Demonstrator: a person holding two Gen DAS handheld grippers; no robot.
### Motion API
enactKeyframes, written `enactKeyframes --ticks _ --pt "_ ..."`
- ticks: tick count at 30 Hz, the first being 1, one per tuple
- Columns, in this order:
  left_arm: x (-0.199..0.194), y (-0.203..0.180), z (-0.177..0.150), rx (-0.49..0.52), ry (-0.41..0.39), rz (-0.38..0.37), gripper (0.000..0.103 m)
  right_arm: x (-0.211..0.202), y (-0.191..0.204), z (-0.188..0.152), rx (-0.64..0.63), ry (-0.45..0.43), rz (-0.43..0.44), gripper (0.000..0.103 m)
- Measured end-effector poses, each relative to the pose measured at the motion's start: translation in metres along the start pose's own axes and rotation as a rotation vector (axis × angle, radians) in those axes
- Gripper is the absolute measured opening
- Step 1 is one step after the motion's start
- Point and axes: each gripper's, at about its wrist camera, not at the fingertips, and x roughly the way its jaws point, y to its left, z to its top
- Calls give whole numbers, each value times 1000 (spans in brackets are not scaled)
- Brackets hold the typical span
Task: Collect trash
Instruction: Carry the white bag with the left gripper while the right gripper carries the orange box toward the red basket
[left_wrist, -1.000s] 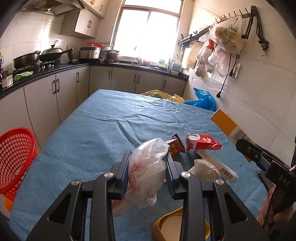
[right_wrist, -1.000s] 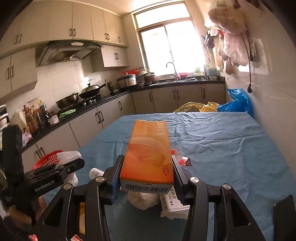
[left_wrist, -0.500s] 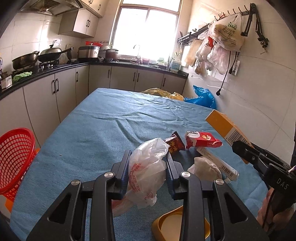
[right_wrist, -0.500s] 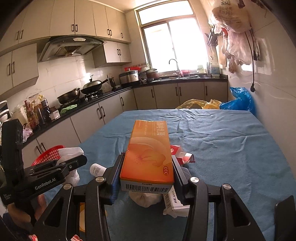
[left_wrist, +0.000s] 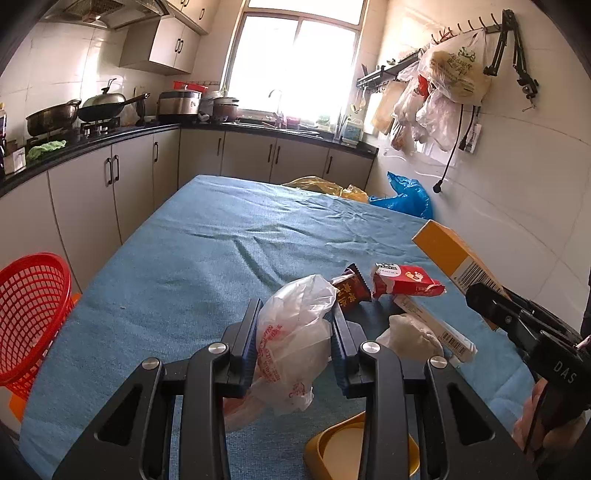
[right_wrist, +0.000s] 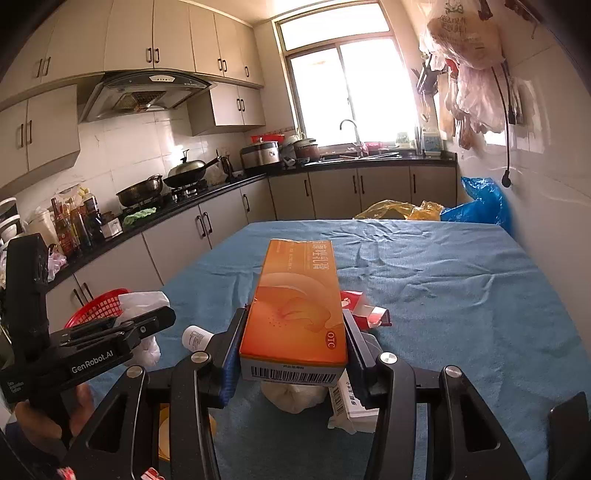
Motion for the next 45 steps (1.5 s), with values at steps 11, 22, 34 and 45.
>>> enactKeyframes --ticks 11,22,34,45 --pt "2 -1 -2 8 2 2 33 0 3 -1 -12 -3 16 52" --pt "4 -2 -2 8 9 15 32 2 4 -3 -20 3 16 52" --pt "3 0 -1 9 6 22 32 1 4 -1 -24 4 15 52" --pt "-1 0 -5 29 -23 106 32 0 6 -1 -47 1 18 52"
